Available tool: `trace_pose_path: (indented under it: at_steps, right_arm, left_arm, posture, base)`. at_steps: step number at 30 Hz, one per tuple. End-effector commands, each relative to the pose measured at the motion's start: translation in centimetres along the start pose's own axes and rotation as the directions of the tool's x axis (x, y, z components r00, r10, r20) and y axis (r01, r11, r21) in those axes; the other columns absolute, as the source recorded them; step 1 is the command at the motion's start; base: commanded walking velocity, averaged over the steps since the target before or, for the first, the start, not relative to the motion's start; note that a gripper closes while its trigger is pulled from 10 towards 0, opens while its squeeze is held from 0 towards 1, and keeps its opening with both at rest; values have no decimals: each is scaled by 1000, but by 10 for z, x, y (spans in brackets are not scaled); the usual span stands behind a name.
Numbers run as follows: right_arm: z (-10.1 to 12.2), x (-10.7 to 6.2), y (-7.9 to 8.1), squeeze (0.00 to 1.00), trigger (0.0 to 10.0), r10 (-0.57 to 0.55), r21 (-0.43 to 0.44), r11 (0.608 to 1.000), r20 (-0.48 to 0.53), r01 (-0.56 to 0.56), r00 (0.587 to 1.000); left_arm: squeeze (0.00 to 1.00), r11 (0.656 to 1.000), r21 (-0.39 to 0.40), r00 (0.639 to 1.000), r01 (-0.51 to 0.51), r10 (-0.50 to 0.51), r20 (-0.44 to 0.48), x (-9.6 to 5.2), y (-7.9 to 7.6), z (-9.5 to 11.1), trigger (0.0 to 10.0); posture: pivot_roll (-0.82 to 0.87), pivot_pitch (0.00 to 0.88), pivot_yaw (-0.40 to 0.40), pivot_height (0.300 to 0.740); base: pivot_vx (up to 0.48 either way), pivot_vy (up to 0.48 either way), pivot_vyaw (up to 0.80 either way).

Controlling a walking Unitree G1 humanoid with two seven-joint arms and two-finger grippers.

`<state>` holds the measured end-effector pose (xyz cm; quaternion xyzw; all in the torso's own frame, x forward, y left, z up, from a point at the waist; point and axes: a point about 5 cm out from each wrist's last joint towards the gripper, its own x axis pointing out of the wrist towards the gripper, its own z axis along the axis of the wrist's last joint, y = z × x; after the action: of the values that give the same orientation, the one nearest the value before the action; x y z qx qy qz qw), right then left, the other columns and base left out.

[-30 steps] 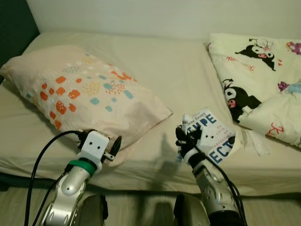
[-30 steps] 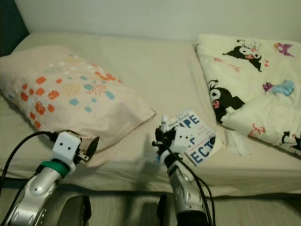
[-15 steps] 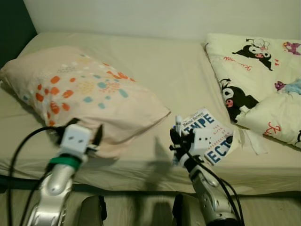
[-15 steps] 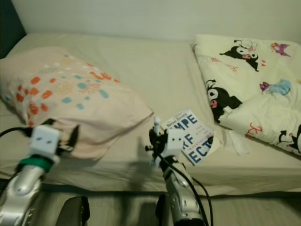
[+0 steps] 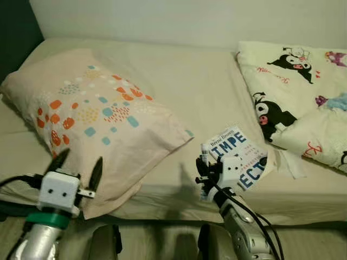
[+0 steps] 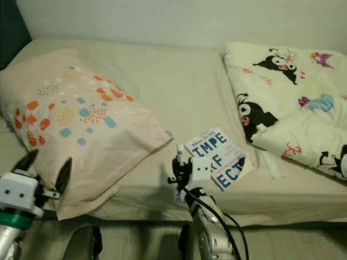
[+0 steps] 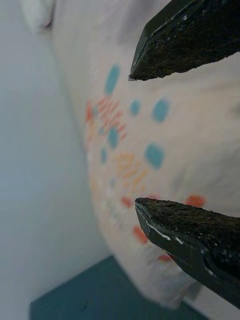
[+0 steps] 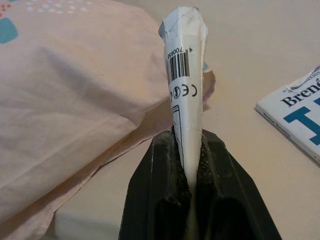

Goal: Clean up the room

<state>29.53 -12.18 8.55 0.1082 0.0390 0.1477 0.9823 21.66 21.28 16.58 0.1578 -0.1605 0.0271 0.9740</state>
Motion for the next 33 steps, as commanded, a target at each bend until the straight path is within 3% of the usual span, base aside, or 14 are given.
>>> trace_pose_path:
  at_steps: [1,4,7,8,10,16,20,26,33]
  right_arm:
    - [0,-1,-1,0,0,-20,12,1000,3,20,1000]
    - [3,0,-1,0,0,-29,24,999,23,28,999]
    - [3,1,-3,0,0,-57,43,997,17,56,998]
    - [4,3,-4,0,10000,-96,3,995,25,96,995]
    - [7,4,-6,0,10000,-124,-51,991,47,127,991]
    - [12,2,-9,0,10000,-169,-54,983,83,173,982]
    - [13,1,-9,0,10000,-177,-62,981,87,182,980]
    - [13,2,-13,0,10000,-199,-70,976,83,205,977]
    - [12,4,-19,0,10000,-230,-76,969,77,235,970]
  left_arm:
    - [0,1000,-5,1000,9,-9,-20,5,0,-1,10000]
    - [0,999,-11,999,32,-32,-29,13,-3,-2,10000]
    - [0,996,-15,992,84,-85,-94,20,-14,-14,10000]
    - [0,990,-34,981,135,-139,-137,31,-33,-24,10000]
    - [0,986,-53,973,161,-168,-161,39,-49,-28,10000]
    - [0,972,-81,951,222,-234,-204,50,-71,-34,10000]
    - [0,975,-75,953,211,-222,-206,49,-70,-34,10000]
    - [0,982,-132,952,135,-165,-258,48,-62,-43,10000]
    - [0,987,-113,944,115,-144,-295,51,-63,-50,10000]
  posture:
    - [148,48,-28,565]
    - [148,48,-28,565]
    - [155,42,-33,565]
    - [139,32,-30,565]
    - [139,32,-30,565]
    - [125,20,-5,585]
    - [128,16,-9,595]
    - [129,11,-21,620]
    - [114,0,-17,645]
  base:
    - [0,0,0]
    - [0,0,0]
    - [0,0,0]
    - [0,0,0]
    - [0,0,0]
    - [0,0,0]
    - [0,0,0]
    - [0,0,0]
    - [0,0,0]
